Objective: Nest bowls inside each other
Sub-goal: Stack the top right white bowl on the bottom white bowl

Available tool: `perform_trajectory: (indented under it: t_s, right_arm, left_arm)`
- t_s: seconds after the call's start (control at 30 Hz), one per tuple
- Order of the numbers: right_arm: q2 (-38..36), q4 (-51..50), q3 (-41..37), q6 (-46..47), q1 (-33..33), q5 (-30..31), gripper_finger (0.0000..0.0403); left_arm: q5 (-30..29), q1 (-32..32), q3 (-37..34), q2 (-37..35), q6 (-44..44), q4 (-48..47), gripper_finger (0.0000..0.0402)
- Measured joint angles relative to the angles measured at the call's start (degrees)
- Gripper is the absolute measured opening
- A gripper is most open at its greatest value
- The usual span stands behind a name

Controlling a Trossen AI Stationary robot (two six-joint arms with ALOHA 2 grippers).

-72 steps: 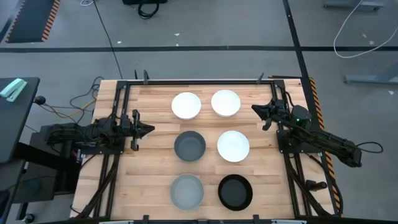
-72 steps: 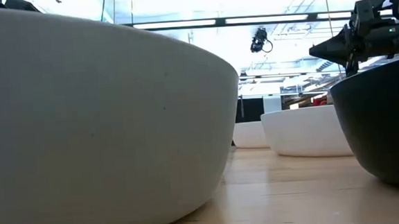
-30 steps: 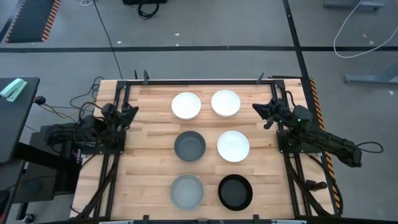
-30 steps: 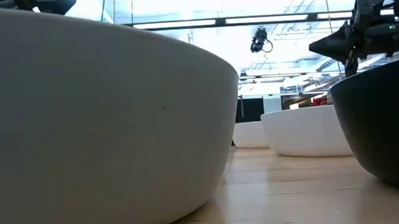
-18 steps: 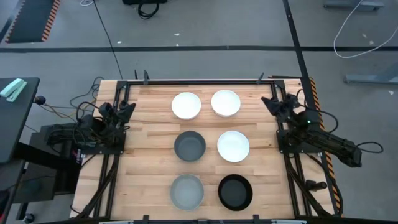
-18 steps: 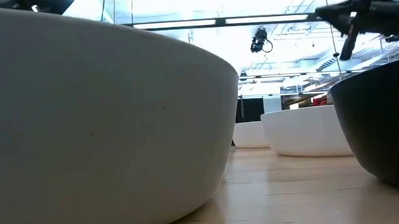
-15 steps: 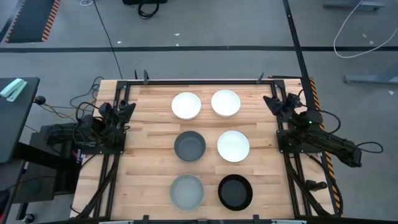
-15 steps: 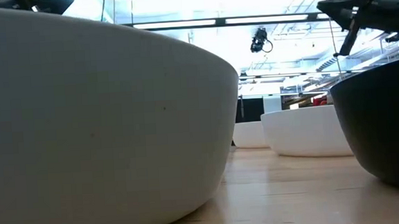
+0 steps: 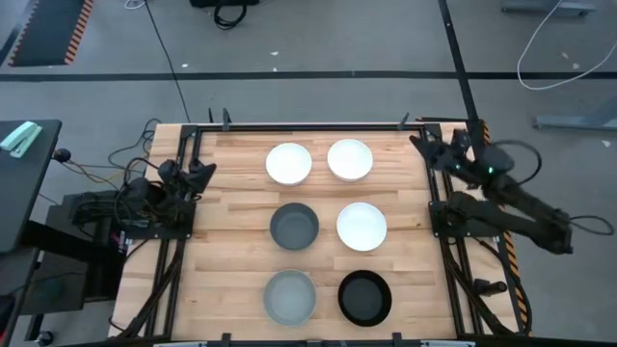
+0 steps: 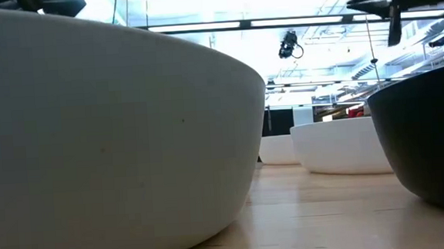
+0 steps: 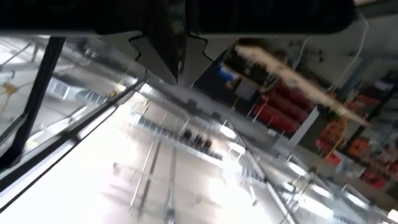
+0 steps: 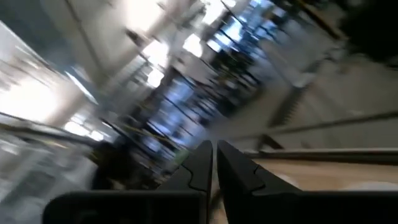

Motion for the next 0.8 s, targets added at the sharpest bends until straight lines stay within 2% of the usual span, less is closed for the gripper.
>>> perform_trajectory:
  t_s: [0.2,0.33,0.43,0.6,0.8]
  right_arm:
    - [18.66,-23.07,21.35,-4.26,0.02,0.62,0.003]
    - [31.55,-41.34,34.15,-7.14,0.0,0.62,0.003]
    - [40.3,-50.46,41.19,-10.85,-0.1,0.62,0.003]
    - [51.95,-54.93,47.18,-17.78,-2.27,0.2,0.0033]
    - [60.56,-56.15,48.4,-22.35,-6.96,-3.39,0.0053]
  left_arm:
    - [-0.93,0.0,5.56,0.02,2.39,-12.62,0.0021]
    - [-5.04,0.0,11.79,0.0,2.84,-25.67,0.0019]
    - [-7.89,0.0,16.9,0.65,2.92,-35.73,0.0023]
    - [-11.37,0.0,24.36,4.54,2.93,-45.92,0.0036]
    - [-13.22,0.0,30.61,12.07,1.8,-53.55,0.0053]
